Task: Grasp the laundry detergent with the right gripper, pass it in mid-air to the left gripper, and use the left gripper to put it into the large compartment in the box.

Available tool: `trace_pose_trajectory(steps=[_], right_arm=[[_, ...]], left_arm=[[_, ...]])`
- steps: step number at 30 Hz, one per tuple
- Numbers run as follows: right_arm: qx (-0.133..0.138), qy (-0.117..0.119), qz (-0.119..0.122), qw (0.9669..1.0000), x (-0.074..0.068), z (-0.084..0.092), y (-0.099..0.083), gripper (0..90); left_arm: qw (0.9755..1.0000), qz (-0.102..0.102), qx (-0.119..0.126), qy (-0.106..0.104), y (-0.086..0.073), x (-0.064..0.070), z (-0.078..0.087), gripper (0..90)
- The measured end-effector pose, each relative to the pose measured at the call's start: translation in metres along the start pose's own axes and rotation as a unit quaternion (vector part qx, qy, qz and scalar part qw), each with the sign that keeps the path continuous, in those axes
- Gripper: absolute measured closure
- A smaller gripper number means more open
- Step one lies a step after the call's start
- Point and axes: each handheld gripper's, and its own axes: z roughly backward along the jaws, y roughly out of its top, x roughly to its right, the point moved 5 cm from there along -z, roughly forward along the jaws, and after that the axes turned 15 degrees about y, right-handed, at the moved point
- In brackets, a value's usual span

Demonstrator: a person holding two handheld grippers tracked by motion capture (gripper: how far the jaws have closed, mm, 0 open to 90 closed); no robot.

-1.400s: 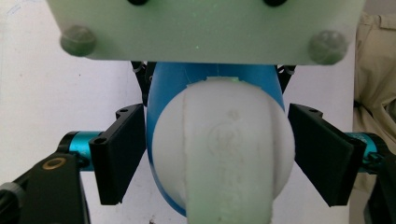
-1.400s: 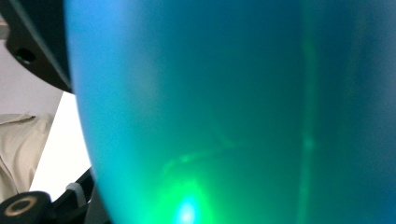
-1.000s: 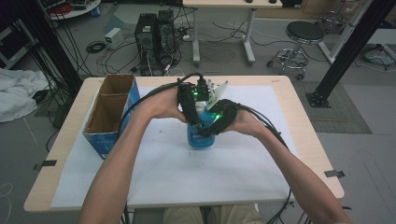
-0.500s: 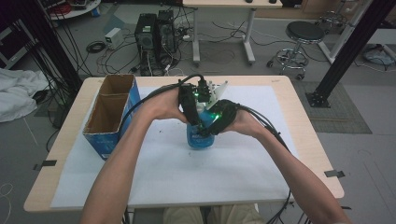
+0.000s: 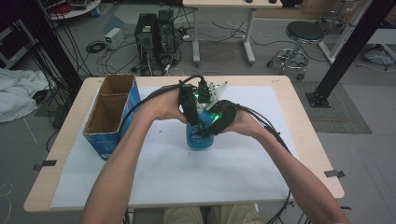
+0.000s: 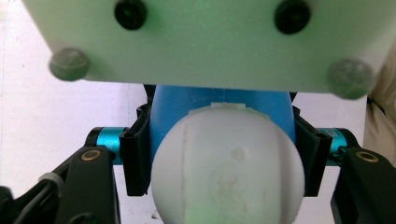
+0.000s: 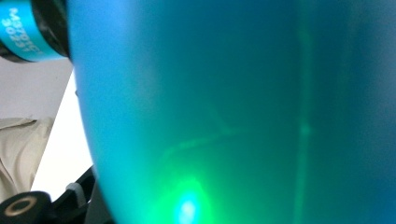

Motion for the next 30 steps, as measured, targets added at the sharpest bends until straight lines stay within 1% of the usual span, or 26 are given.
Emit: trace_pose_trajectory(steps=[4, 6, 7, 9, 11, 12, 13, 14, 15, 16, 18, 19, 20, 21, 22, 23, 27, 28, 30], right_arm=[[0.000, -0.001, 0.002, 1.0000, -0.0001, -0.0002, 0.0001, 45.5], [0.001, -0.001, 0.003, 1.0000, -0.0003, -0.0001, 0.0003, 45.4], [0.001, 0.002, 0.002, 1.0000, -0.0009, -0.0002, 0.0004, 45.4], [-0.002, 0.004, 0.001, 1.0000, -0.0017, -0.0014, 0.0003, 45.3], [-0.001, 0.003, 0.003, 1.0000, -0.0010, -0.0025, 0.0000, 45.2], [-0.001, 0.003, 0.002, 1.0000, -0.0011, -0.0026, -0.0001, 45.1], [-0.001, 0.003, 0.002, 1.0000, -0.0010, -0.0027, 0.0000, 45.0], [0.000, 0.004, 0.004, 1.0000, -0.0009, -0.0027, 0.0001, 45.0], [0.002, 0.005, 0.005, 1.0000, -0.0010, -0.0026, 0.0003, 44.9], [0.005, 0.013, 0.001, 0.9999, -0.0029, -0.0026, 0.0005, 44.8], [0.008, 0.013, 0.004, 0.9999, -0.0030, -0.0026, 0.0012, 44.7], [0.005, 0.006, 0.009, 0.9999, -0.0014, -0.0027, 0.0009, 44.7], [0.007, 0.013, 0.003, 0.9999, -0.0034, -0.0031, 0.0010, 44.6], [0.005, 0.006, 0.007, 1.0000, -0.0019, -0.0036, 0.0006, 44.6], [0.004, 0.006, 0.006, 1.0000, -0.0020, -0.0040, 0.0004, 44.5], [0.007, 0.015, 0.004, 0.9999, -0.0035, -0.0047, 0.0007, 44.5], [0.011, 0.017, 0.005, 0.9998, -0.0033, -0.0057, 0.0011, 44.3], [0.008, 0.011, 0.008, 0.9999, -0.0019, -0.0058, 0.0008, 44.2], [0.011, 0.018, 0.006, 0.9997, -0.0031, -0.0068, 0.0012, 44.0]], left_arm=[[1.0000, 0.002, 0.003, 0.000, -0.0002, 0.0007, 0.0004, 37.7], [1.0000, -0.005, -0.001, -0.003, -0.0008, -0.0003, 0.0013, 37.8], [1.0000, 0.001, 0.000, -0.004, -0.0007, 0.0010, 0.0008, 37.9], [0.9999, -0.007, -0.005, -0.007, -0.0014, 0.0006, 0.0009, 38.0], [1.0000, -0.005, -0.004, -0.007, -0.0018, 0.0010, 0.0003, 38.1], [0.9999, -0.008, -0.006, -0.007, -0.0021, 0.0005, 0.0006, 38.1], [1.0000, -0.003, -0.005, -0.006, -0.0019, 0.0010, 0.0007, 38.1], [0.9999, -0.008, -0.007, -0.007, -0.0021, 0.0003, 0.0014, 38.2], [0.9999, -0.006, -0.006, -0.007, -0.0021, 0.0006, 0.0017, 38.2], [0.9999, -0.005, -0.006, -0.007, -0.0022, 0.0006, 0.0022, 38.2], [0.9999, -0.007, -0.006, -0.007, -0.0025, 0.0006, 0.0029, 38.2], [0.9999, -0.007, -0.007, -0.007, -0.0026, 0.0009, 0.0028, 38.2], [0.9999, -0.005, -0.007, -0.008, -0.0028, 0.0014, 0.0024, 38.2], [0.9999, -0.007, -0.009, -0.008, -0.0030, 0.0015, 0.0022, 38.2], [0.9999, -0.007, -0.010, -0.007, -0.0033, 0.0017, 0.0021, 38.2], [0.9999, -0.006, -0.008, -0.007, -0.0035, 0.0019, 0.0022, 38.2], [0.9999, -0.001, -0.006, -0.009, -0.0046, 0.0023, 0.0024, 38.2], [0.9999, 0.000, -0.006, -0.009, -0.0047, 0.0024, 0.0023, 38.2], [0.9999, -0.001, -0.007, -0.008, -0.0052, 0.0026, 0.0023, 38.2]])
